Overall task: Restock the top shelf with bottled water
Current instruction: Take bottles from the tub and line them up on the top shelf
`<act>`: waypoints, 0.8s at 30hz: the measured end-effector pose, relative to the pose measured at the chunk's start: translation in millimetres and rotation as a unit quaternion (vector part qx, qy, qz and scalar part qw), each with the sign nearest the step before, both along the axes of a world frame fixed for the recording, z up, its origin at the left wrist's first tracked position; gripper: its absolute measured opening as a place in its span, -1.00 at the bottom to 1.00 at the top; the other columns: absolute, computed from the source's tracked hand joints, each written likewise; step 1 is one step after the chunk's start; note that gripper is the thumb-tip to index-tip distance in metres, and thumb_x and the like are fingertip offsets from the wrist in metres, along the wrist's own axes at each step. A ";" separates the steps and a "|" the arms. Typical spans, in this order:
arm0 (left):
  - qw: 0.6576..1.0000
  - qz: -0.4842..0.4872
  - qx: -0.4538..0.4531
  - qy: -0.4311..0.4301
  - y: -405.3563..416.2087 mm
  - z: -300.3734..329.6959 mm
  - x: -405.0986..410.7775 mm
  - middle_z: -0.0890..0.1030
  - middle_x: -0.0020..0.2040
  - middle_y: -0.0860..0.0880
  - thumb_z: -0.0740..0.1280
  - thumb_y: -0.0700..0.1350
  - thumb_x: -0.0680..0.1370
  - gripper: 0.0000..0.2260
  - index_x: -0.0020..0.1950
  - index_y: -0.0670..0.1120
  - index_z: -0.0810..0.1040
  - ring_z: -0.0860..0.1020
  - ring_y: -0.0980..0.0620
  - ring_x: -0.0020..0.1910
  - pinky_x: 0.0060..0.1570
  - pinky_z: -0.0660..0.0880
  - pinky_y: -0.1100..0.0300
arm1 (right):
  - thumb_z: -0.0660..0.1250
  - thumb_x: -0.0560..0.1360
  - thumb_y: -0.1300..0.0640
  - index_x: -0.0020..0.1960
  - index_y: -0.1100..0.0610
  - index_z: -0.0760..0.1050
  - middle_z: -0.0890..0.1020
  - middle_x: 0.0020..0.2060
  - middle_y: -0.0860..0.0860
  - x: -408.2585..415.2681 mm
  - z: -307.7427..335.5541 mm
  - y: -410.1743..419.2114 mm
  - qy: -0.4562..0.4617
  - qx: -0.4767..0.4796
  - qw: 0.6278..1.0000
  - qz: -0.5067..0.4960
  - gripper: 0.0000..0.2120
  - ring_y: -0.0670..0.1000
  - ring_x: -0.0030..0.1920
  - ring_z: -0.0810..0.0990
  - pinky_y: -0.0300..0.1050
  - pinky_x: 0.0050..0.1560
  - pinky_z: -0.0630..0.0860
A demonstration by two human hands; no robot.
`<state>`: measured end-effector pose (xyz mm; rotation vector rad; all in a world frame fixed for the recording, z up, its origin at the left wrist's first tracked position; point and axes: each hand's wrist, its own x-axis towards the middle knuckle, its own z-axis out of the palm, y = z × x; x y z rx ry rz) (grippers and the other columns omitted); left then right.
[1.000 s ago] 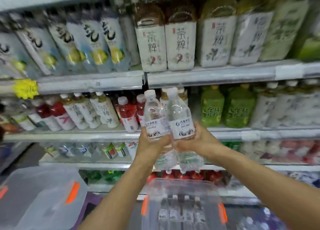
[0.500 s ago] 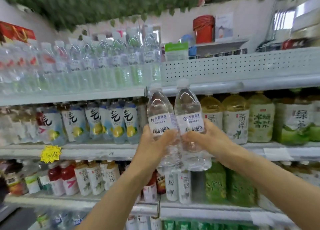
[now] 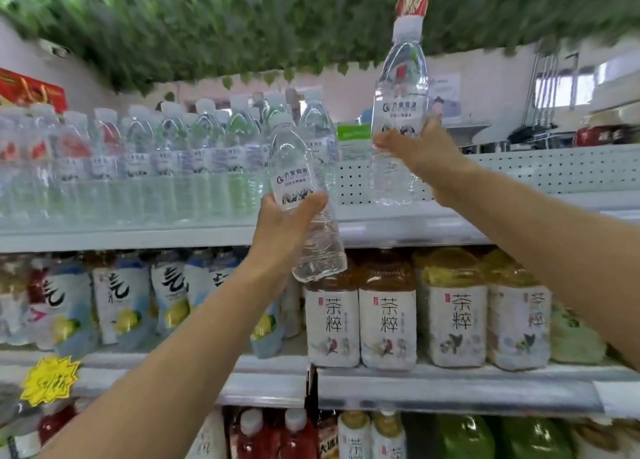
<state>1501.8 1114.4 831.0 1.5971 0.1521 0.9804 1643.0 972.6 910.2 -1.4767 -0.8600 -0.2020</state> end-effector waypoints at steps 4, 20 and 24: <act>1.000 -0.005 0.003 -0.004 21.0 14.1 12.4 0.63 0.15 -0.05 0.47 0.14 0.45 -0.46 0.32 -0.07 0.43 0.62 -0.04 0.11 0.05 0.57 -0.07 | 0.54 0.39 0.03 0.50 0.10 0.08 0.47 0.31 0.10 31.7 4.9 37.5 0.018 -0.026 0.999 -0.014 -0.14 0.14 0.31 0.46 0.16 0.42 0.30; 0.996 -0.048 0.052 0.053 65.8 15.6 30.3 0.37 -0.17 0.28 0.35 0.09 0.55 -0.74 -0.08 0.13 0.24 0.45 0.42 -0.37 -0.34 0.27 0.39 | 0.55 0.33 -0.16 0.45 0.10 0.20 0.49 0.31 0.11 113.1 -3.2 108.9 0.033 -0.160 0.984 -0.069 -0.13 0.20 0.24 0.50 0.25 0.20 0.50; 0.996 -0.059 0.048 0.037 70.8 16.0 36.0 0.45 -0.08 0.27 0.36 0.11 0.53 -0.67 0.10 0.10 0.23 0.41 0.37 -0.18 -0.25 0.27 0.36 | 0.55 0.31 -0.20 0.44 0.09 0.25 0.53 0.25 0.09 121.0 -4.2 113.6 0.026 -0.164 0.984 -0.070 -0.14 0.17 0.15 0.55 0.11 -0.04 0.57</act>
